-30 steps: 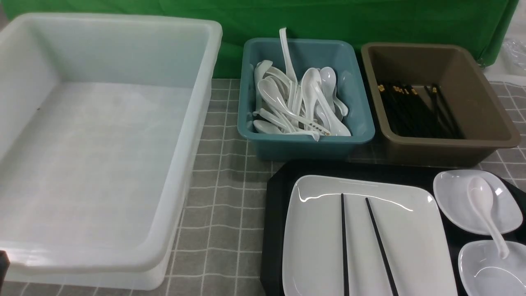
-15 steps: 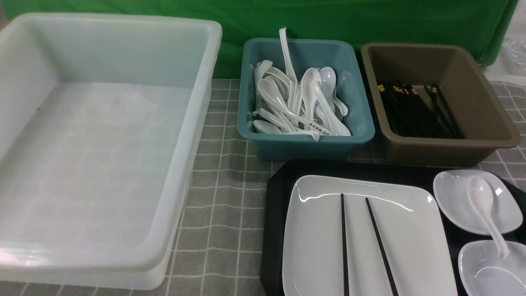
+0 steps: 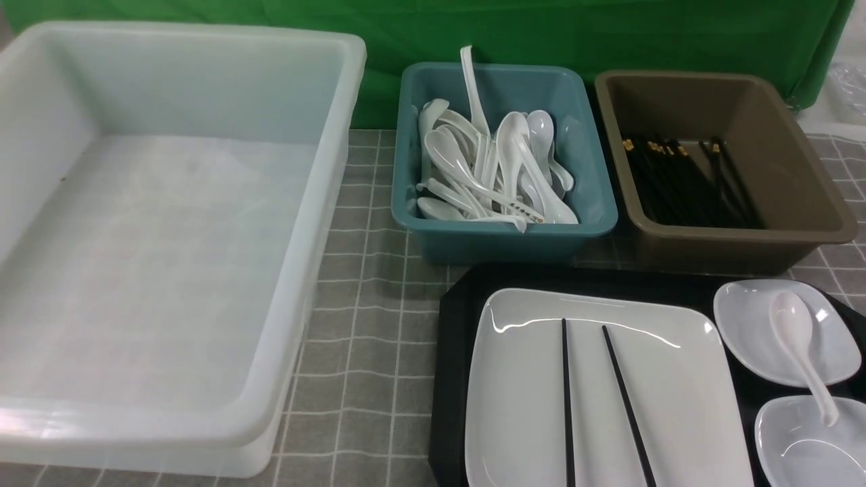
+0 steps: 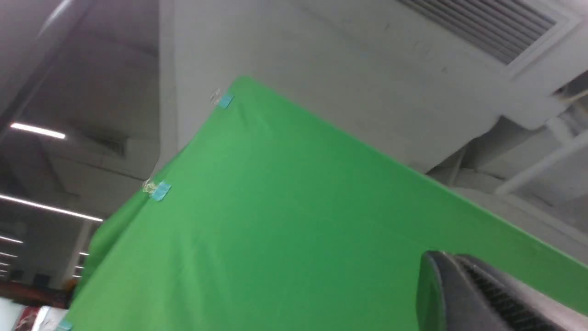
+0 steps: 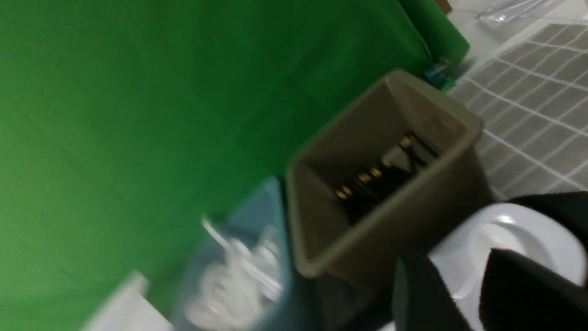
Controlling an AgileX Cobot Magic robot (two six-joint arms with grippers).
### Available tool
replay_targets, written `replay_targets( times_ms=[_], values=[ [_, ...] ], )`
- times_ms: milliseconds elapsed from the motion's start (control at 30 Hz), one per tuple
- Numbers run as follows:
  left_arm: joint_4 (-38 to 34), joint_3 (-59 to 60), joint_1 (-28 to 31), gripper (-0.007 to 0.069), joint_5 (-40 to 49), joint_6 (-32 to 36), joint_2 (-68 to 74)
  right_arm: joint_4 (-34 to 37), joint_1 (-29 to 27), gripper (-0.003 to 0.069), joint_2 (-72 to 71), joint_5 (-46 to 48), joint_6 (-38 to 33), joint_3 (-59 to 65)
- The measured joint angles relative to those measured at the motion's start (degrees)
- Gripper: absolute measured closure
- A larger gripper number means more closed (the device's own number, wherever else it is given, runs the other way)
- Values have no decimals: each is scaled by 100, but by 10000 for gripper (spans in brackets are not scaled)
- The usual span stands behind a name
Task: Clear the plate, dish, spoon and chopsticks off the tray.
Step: Use the right arm to grab a soup spoon from the plate
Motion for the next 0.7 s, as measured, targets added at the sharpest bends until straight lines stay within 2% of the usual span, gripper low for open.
replay_targets(
  times_ms=[133, 167, 200, 267, 333, 367, 467, 500, 600, 700],
  values=[
    [368, -1213, 0, 619, 1645, -9, 445, 82, 0, 419, 0, -264, 146, 0],
    [538, -2104, 0, 619, 2956, -14, 980, 103, 0, 421, 0, -368, 146, 0],
    [552, -2197, 0, 619, 3086, -14, 1046, 108, 0, 421, 0, -384, 146, 0],
    [593, -3191, 0, 619, 4558, 36, 1893, 47, 0, 427, 0, -521, 151, 0],
    [508, -3774, 0, 619, 5472, 174, 2476, -211, 26, 440, 5, -430, 145, -94],
    [253, -4417, 0, 619, 6551, 507, 3251, -764, 114, 475, 55, -21, 124, -429],
    [-404, -5037, 0, 619, 7698, 1436, 4260, -1346, 308, 550, 342, 862, -69, -1293],
    [-724, -5253, 0, 619, 8050, 1732, 4741, -1467, 433, 593, 627, 1450, -304, -1687],
    [-1296, -5586, -34, 622, 8678, 2295, 5691, -1632, 783, 631, 1630, 2758, -970, -2782],
    [-1257, -5805, -406, 624, 8846, 2450, 6500, -1685, 1171, 636, 2884, 4169, -1702, -3639]
  ],
)
